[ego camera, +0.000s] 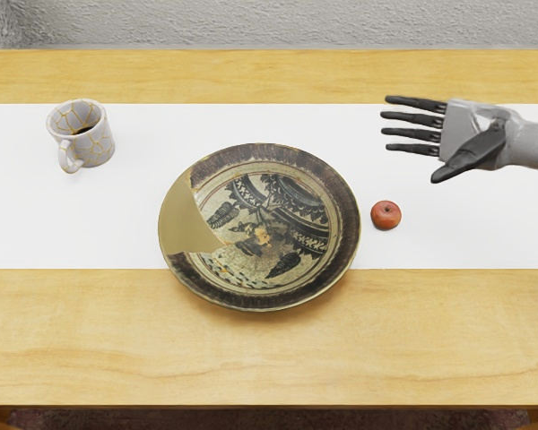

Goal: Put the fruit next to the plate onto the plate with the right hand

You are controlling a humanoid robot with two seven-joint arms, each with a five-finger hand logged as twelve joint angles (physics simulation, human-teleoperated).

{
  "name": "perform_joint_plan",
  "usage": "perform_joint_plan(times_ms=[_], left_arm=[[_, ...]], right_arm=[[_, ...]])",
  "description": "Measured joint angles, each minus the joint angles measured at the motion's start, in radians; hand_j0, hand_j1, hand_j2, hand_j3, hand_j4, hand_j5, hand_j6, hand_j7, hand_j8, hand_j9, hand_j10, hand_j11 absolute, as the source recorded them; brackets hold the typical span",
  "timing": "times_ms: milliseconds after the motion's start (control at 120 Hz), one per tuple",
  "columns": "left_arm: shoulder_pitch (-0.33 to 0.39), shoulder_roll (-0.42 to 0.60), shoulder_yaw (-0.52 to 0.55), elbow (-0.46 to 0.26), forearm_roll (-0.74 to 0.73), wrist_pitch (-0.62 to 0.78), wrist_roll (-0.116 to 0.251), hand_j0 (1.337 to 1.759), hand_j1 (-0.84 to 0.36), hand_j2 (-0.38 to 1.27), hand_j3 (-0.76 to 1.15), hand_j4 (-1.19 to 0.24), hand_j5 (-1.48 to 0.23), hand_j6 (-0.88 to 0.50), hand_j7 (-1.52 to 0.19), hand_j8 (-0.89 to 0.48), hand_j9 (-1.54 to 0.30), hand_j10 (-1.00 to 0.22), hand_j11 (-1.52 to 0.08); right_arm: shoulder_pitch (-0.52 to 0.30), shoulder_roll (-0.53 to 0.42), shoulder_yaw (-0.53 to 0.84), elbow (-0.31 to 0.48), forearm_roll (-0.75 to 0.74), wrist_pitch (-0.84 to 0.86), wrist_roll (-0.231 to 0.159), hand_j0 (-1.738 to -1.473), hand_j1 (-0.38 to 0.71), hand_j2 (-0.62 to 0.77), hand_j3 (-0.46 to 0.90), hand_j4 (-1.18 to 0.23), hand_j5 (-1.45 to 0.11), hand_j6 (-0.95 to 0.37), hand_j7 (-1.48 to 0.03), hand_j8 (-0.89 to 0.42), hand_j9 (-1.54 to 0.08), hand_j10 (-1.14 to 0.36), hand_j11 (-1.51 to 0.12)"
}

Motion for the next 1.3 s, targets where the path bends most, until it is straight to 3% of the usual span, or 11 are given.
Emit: perform_joint_plan(times_ms=[167,367,475,650,783,867,950,1117,1300], left_arm=[[0.000,0.000,0.000,0.000,0.000,0.000,0.000,1.658,0.06,0.05,0.00,-0.25,-0.32,-0.25,-0.32,-0.25,-0.32,-0.24,-0.32],[0.000,0.000,0.000,0.000,0.000,0.000,0.000,1.658,0.06,0.05,0.00,-0.24,-0.32,-0.24,-0.32,-0.24,-0.32,-0.24,-0.32],[0.000,0.000,0.000,0.000,0.000,0.000,0.000,1.658,0.06,0.05,0.00,-0.24,-0.32,-0.24,-0.32,-0.24,-0.32,-0.24,-0.32],[0.000,0.000,0.000,0.000,0.000,0.000,0.000,1.658,0.06,0.05,0.00,-0.24,-0.32,-0.24,-0.32,-0.24,-0.32,-0.24,-0.32],[0.000,0.000,0.000,0.000,0.000,0.000,0.000,1.658,0.06,0.05,0.00,-0.24,-0.32,-0.24,-0.32,-0.24,-0.32,-0.24,-0.32],[0.000,0.000,0.000,0.000,0.000,0.000,0.000,1.658,0.06,0.05,0.00,-0.24,-0.32,-0.24,-0.32,-0.24,-0.32,-0.24,-0.32],[0.000,0.000,0.000,0.000,0.000,0.000,0.000,1.658,0.06,0.05,0.00,-0.24,-0.32,-0.24,-0.32,-0.24,-0.32,-0.24,-0.32],[0.000,0.000,0.000,0.000,0.000,0.000,0.000,1.658,0.06,0.05,0.00,-0.24,-0.32,-0.24,-0.32,-0.24,-0.32,-0.24,-0.32],[0.000,0.000,0.000,0.000,0.000,0.000,0.000,1.658,0.06,0.05,0.00,-0.24,-0.32,-0.24,-0.32,-0.24,-0.32,-0.24,-0.32]], right_arm=[[0.005,0.002,0.003,0.017,-0.068,0.001,-0.012,-1.658,-0.31,0.00,0.00,-0.03,-0.04,-0.03,-0.04,-0.03,-0.04,-0.03,-0.04],[0.121,0.009,0.028,0.011,-0.515,0.001,-0.017,-1.658,-0.31,-0.01,0.00,-0.03,-0.04,-0.03,-0.04,-0.03,-0.04,-0.03,-0.04],[0.149,0.015,0.023,0.095,-0.729,0.001,-0.080,-1.658,-0.31,-0.01,0.00,-0.03,-0.04,-0.03,-0.04,-0.03,-0.04,-0.03,-0.04],[0.158,0.034,-0.019,0.200,-0.890,-0.102,-0.177,-1.658,-0.31,-0.01,0.00,-0.04,-0.05,-0.04,-0.05,-0.04,-0.05,-0.04,-0.05],[0.162,0.082,-0.062,0.247,-0.993,-0.245,-0.212,-1.658,-0.30,-0.01,0.00,-0.04,-0.05,-0.04,-0.05,-0.04,-0.05,-0.04,-0.05],[0.163,0.125,-0.086,0.258,-1.031,-0.314,-0.262,-1.658,-0.30,-0.01,0.00,-0.04,-0.05,-0.04,-0.05,-0.04,-0.05,-0.04,-0.05],[0.159,0.156,-0.097,0.263,-1.048,-0.357,-0.289,-1.658,-0.31,-0.01,0.00,-0.04,-0.05,-0.04,-0.05,-0.04,-0.05,-0.04,-0.05],[0.148,0.187,-0.104,0.264,-1.053,-0.410,-0.306,-1.658,-0.30,-0.01,0.00,-0.05,-0.06,-0.05,-0.06,-0.05,-0.06,-0.05,-0.06],[0.139,0.209,-0.127,0.273,-1.081,-0.488,-0.310,-1.658,-0.17,-0.03,0.00,-0.15,-0.19,-0.15,-0.19,-0.15,-0.19,-0.15,-0.19]])
